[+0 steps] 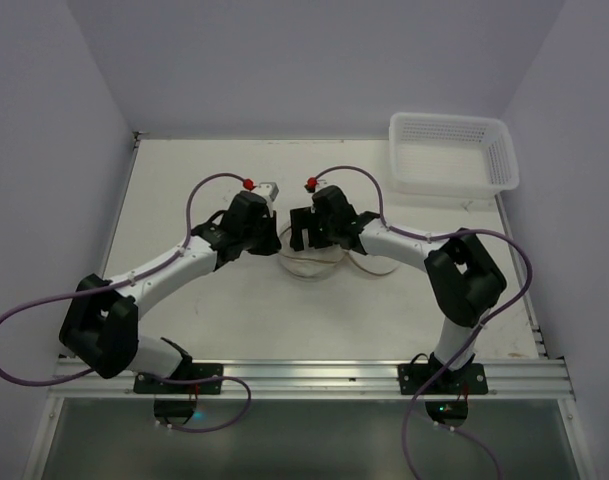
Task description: Unzip the laundry bag and remove the bra
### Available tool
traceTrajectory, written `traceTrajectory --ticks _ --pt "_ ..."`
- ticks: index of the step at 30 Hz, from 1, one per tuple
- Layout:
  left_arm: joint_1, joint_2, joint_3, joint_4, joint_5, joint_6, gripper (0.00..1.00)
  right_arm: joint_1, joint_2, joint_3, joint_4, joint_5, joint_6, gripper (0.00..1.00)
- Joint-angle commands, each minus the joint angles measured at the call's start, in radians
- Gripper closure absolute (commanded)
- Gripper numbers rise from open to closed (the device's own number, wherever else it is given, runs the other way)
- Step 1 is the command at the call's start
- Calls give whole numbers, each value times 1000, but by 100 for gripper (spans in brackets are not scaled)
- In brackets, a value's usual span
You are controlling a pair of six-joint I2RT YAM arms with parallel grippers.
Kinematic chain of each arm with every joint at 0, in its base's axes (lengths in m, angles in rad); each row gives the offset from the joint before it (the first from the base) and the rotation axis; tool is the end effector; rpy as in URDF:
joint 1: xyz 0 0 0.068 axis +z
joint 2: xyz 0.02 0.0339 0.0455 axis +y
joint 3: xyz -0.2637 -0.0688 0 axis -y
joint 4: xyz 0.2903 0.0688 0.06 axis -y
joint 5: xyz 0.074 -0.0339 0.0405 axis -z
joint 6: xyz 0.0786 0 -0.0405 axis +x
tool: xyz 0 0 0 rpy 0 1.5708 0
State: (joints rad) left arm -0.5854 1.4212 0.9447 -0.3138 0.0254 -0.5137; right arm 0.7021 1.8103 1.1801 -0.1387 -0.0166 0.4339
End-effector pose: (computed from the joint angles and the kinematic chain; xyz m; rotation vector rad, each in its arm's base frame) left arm 0.3102 -0.2081 0.1860 0.0999 2.4306 -0.5490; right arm 0.3520 0.2994 0.1410 -0.3312 2.3912 0.5674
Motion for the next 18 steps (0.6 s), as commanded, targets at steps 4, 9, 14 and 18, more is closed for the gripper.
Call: traceTrajectory --ticks 4,9,14,18 --pt "13 -82 -27 -19 -19 -19 100 -21 -52 -40 11 -6 68 13" --pt "13 -80 -35 -16 -19 -23 100 -30 -71 -39 21 -17 83 14" --pt "12 -79 -29 -4 -15 -31 100 -29 -29 -39 13 15 56 14" --pt "13 -71 -30 8 -4 -37 100 -29 12 -36 7 14 29 15"
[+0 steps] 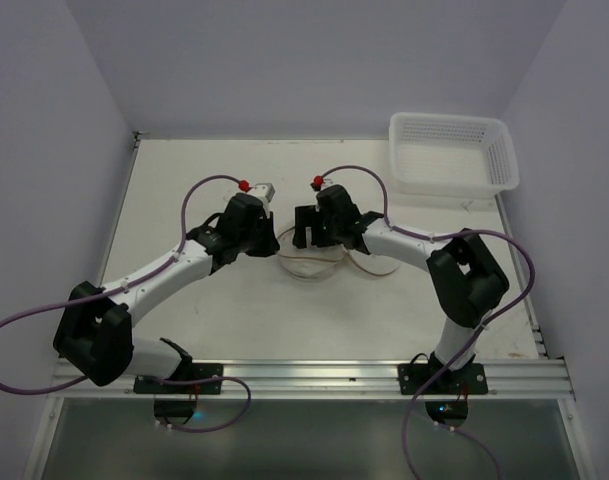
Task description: Unzip the laundry bag and remove the bra
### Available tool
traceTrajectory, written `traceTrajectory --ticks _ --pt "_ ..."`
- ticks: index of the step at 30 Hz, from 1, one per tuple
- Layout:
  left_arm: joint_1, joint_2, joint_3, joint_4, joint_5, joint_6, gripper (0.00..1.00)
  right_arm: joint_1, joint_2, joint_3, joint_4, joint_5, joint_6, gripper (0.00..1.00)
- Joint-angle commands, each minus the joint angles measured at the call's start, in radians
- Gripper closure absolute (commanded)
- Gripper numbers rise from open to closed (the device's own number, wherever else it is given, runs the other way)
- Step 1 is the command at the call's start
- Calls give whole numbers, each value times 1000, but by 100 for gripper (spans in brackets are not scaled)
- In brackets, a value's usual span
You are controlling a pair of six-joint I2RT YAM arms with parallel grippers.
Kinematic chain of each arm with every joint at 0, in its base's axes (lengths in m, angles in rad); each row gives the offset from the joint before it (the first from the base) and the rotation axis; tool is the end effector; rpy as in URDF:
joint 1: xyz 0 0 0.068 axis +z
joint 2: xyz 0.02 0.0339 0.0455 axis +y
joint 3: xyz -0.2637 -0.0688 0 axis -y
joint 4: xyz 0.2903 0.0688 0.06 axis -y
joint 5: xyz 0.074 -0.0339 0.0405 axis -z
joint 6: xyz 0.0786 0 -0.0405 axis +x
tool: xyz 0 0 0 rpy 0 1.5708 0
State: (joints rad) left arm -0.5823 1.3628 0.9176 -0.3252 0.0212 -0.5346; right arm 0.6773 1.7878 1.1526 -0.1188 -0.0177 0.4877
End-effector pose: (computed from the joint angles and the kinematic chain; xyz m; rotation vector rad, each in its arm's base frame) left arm 0.3022 -0.2010 0.1944 0.0684 2.4134 -0.5629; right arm 0.3555 0.2877 0.1426 -0.2367 2.3920 0.5899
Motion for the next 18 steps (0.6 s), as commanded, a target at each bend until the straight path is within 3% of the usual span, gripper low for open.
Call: traceTrajectory --ticks 1,4,11,14,18 --pt "9 -5 -3 26 3 -18 100 -2 39 -7 -15 12 -29 16" --pt "10 10 -3 40 16 -21 100 1 54 2 -21 2 -43 31" --pt "10 42 -5 74 39 -31 100 5 76 16 -35 -5 -63 77" --pt "10 55 0 78 40 -31 100 4 44 15 -41 -22 -72 91" --pt "12 68 15 72 34 -31 100 5 -59 29 -67 -94 -104 100"
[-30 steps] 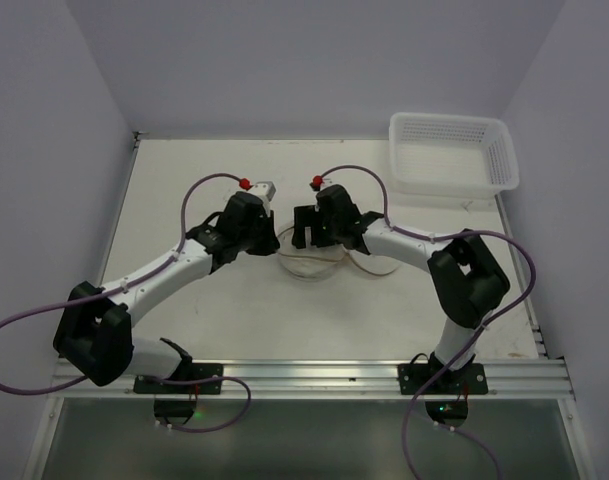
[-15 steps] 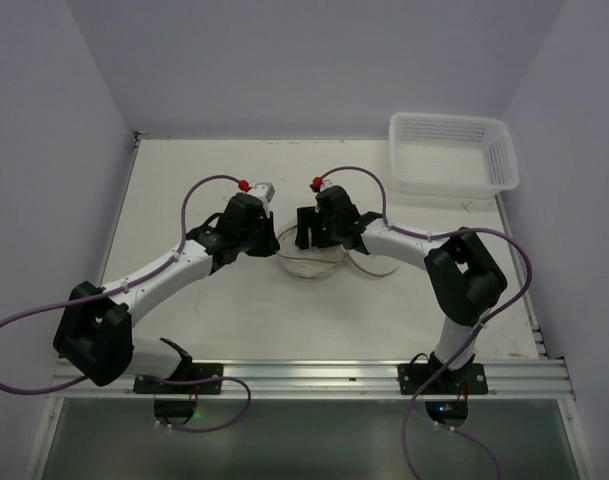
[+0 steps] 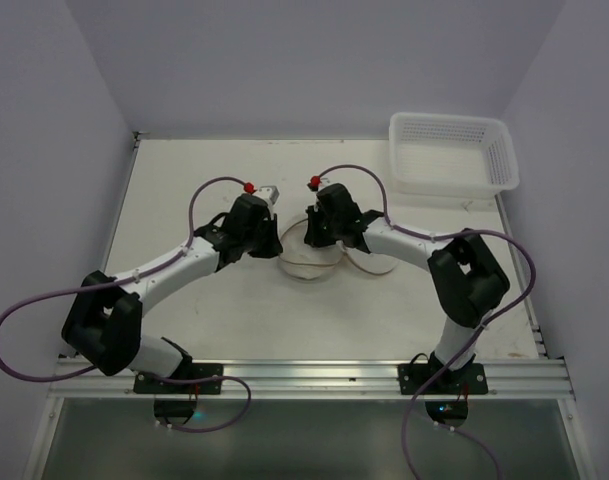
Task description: Unzip the laundry bag and remove the bra
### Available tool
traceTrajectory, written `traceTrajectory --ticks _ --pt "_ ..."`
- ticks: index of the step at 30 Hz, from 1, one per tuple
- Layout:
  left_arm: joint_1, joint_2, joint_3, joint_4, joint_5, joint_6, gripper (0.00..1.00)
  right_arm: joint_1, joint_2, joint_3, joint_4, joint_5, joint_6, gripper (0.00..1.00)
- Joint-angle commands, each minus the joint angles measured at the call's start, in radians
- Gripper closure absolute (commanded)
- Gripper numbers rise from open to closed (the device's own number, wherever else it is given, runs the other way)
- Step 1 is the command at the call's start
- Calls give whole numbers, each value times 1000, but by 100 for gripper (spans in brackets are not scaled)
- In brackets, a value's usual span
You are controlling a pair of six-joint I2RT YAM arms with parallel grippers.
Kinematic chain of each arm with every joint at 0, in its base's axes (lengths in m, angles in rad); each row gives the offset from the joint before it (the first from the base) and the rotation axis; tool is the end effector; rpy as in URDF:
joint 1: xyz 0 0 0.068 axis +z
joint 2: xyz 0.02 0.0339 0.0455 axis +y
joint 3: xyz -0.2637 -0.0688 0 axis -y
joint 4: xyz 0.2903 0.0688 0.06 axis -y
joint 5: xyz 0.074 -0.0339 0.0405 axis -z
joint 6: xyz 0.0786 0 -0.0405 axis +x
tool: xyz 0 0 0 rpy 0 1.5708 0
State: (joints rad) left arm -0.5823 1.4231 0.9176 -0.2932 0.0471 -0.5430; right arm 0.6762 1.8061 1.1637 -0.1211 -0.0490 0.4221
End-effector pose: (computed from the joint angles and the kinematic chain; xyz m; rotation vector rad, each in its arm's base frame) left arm 0.3075 -0.2069 0.1770 0.0716 2.4493 -0.5800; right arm 0.3564 0.2909 0.1386 -0.3307 2.3900 0.5883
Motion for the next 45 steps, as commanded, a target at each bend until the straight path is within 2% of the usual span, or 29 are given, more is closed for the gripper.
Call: traceTrajectory --ticks 1,9,14,17,18,19,24,31,35,36,38,40,45 --pt "12 16 21 36 8 -21 100 6 -127 22 -69 -89 -46 100" --pt "22 68 79 -12 2 -17 100 -1 -312 39 -127 -362 -180 100" --pt "27 57 81 -18 5 -17 100 -56 -404 -2 -78 -312 -132 100" --pt "35 42 73 -30 7 -18 100 -145 -451 -73 46 -418 -36 100" --pt "38 34 73 -40 8 -18 100 -170 -452 -90 113 -537 -7 100" --pt "45 28 75 -44 10 -17 100 -202 -446 -104 145 -581 32 100" --pt "55 -21 82 -46 13 -14 100 -208 -430 -153 302 -716 118 100" --pt "50 -38 90 78 171 -64 100 -178 -352 -89 347 -692 158 100" --pt "38 -18 122 120 232 -83 100 -127 -298 -3 243 -568 75 100" --pt "36 -19 128 133 241 -87 100 -115 -295 13 191 -467 57 100" --pt "27 -26 132 141 246 -87 100 -96 -289 31 166 -413 32 100" --pt "24 -33 119 138 234 -83 100 -99 -306 19 192 -420 61 100" --pt "29 -55 23 123 154 -72 100 -109 -379 57 160 -319 61 100"
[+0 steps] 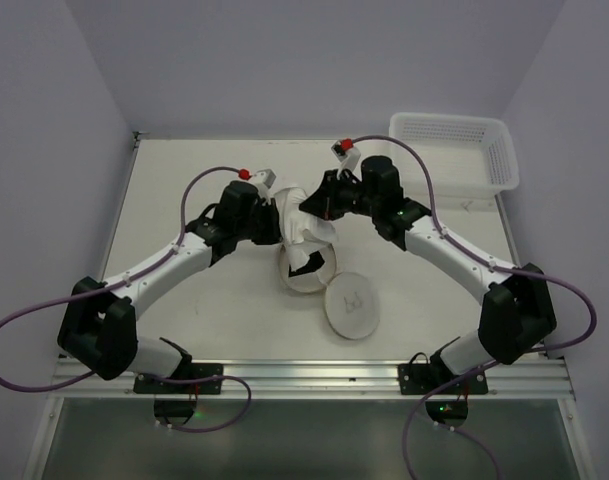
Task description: Unzip the laundry bag and remove the bra
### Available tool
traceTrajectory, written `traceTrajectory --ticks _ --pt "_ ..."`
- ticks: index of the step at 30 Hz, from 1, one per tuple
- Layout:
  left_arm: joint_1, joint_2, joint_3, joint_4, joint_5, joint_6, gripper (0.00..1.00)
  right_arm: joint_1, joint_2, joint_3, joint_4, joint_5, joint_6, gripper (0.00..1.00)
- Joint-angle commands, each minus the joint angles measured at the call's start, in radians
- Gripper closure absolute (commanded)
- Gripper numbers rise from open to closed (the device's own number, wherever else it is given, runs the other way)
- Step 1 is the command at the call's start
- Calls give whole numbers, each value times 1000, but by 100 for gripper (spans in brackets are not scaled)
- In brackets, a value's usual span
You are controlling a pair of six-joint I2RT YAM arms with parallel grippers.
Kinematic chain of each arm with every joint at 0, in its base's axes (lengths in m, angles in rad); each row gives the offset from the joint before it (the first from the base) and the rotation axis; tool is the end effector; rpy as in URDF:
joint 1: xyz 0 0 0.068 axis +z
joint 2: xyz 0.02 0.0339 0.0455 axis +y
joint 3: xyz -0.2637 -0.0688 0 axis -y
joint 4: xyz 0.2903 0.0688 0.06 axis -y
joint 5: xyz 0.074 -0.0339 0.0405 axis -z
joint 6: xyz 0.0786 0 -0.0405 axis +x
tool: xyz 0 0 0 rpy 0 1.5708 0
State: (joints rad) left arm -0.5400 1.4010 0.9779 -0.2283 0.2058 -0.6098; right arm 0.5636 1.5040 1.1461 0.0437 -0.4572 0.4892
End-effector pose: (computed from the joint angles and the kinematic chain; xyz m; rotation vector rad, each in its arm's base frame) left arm 0.3218 -0.2116 0.2174 0.0380 2.3454 -0.8337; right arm 0.3473 0.2605 0.2864 -0.4103 1.9769 1.1271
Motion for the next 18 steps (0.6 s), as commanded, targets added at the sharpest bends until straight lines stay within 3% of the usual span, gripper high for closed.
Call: traceTrajectory --ticks 1,11,18 --pt "-8 -36 -54 60 -15 -4 100 -2 -90 84 -16 122 -8 100" --pt "23 -42 -130 63 -59 4 100 -165 -174 312 -191 304 -86 100" --pt "23 -45 -105 38 -55 19 100 -370 -79 460 -252 508 -101 100"
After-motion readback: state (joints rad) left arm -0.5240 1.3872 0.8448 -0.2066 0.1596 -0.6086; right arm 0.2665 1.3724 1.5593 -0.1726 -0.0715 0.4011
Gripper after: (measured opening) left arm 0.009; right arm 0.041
